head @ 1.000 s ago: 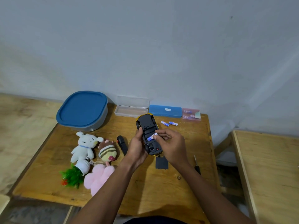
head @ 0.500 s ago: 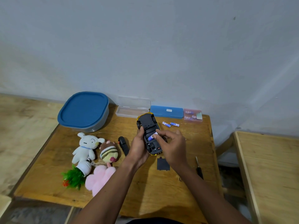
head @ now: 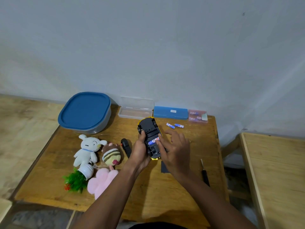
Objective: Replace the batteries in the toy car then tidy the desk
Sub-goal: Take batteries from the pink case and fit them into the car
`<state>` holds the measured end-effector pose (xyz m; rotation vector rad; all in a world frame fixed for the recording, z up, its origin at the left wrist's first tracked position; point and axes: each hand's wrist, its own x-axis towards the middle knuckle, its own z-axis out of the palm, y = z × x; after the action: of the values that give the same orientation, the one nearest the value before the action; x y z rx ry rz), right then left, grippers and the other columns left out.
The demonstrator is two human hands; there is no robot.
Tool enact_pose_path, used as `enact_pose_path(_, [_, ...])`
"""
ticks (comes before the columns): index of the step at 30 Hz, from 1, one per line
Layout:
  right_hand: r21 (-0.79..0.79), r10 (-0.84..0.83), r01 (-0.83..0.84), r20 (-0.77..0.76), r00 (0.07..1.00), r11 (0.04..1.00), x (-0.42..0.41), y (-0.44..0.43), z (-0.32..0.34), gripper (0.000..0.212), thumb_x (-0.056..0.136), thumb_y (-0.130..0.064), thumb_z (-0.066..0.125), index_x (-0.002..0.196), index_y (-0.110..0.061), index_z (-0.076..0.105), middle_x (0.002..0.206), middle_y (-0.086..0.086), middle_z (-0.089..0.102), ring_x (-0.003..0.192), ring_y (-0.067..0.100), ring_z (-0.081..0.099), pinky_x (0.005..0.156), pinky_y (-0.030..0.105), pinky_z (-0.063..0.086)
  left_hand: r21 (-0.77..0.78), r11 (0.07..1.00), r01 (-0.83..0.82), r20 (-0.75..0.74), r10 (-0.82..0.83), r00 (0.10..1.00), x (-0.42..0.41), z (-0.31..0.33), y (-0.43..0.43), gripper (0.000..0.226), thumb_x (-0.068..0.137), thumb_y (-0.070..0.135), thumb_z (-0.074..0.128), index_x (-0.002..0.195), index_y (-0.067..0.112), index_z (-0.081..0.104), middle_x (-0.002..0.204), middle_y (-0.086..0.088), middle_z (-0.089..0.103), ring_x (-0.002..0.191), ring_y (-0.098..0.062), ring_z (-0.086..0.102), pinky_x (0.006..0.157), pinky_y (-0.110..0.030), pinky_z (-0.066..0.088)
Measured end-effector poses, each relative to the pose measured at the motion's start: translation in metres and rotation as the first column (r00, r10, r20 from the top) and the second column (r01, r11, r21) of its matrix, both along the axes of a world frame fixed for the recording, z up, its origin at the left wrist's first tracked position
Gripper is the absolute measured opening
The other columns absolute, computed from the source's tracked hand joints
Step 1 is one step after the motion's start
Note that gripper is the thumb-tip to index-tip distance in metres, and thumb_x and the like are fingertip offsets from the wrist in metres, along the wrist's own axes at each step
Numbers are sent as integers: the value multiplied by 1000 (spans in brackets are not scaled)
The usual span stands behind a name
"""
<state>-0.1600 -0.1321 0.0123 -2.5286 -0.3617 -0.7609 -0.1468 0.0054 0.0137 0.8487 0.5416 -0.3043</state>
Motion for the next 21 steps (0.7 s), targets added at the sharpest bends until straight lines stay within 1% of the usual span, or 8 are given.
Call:
enact_pose_path(6, [-329,100,-77,53,994,941,7,-5,-2,29,100,-38,52,108,-19,73,123,-1,67,80,23,53,65,37,35,81,996,-34,6,34,999,1,-8,0,47,108,43,34,143,16,50,127,-18,69,105,-29,72,73,-41,60])
enact_pose_path(12, [-459,228,-212,-20,973,863,24,-12,-7,41,102,-43,43,110,-14,72,133,2,63,87,24,54,67,38,32,87,996,-35,17,34,999,7,-13,3,39,109,36,36,142,20,48,128,-18,66,101,-28,71,73,-41,60])
enact_pose_path(14, [-359,248,-252,-58,967,899,33,-11,-6,37,100,-40,48,108,-15,73,128,1,64,90,24,55,70,37,36,77,995,-56,9,55,998,13,-12,3,40,109,37,36,143,20,48,130,-19,66,103,-30,70,79,-44,60])
enact_pose_path(15, [-234,251,-269,-105,962,934,39,-9,-5,34,99,-39,51,106,-16,75,124,1,65,93,23,56,73,36,40,68,995,-73,2,73,997,17,-13,3,40,109,37,36,143,20,49,131,-20,65,106,-32,69,86,-49,58])
enact_pose_path(17, [171,236,-195,-270,933,966,55,-2,-1,33,96,-37,54,95,-15,79,112,-1,67,96,16,58,79,31,46,53,994,-97,-13,98,995,25,-15,6,40,109,37,35,142,22,50,131,-19,66,117,-38,65,98,-58,53])
enact_pose_path(18, [362,217,-87,-337,916,928,65,2,-1,33,94,-36,56,89,-14,80,104,-3,68,93,11,59,77,26,46,48,994,-103,-20,104,994,28,-15,8,39,109,37,34,142,22,50,131,-18,67,120,-39,64,100,-60,51])
enact_pose_path(19, [466,182,24,-391,902,884,76,3,-3,31,92,-34,58,83,-13,79,94,-5,69,87,8,60,72,24,45,43,993,-109,-31,111,993,31,-16,9,39,109,36,34,142,22,50,131,-17,67,121,-39,63,100,-60,50])
enact_pose_path(21, [420,81,144,-474,877,896,99,1,-13,17,88,-24,64,83,-16,79,84,-6,73,81,10,64,68,27,48,31,993,-116,-54,118,992,35,-18,14,39,109,35,34,143,21,48,133,-17,65,122,-39,63,98,-58,52])
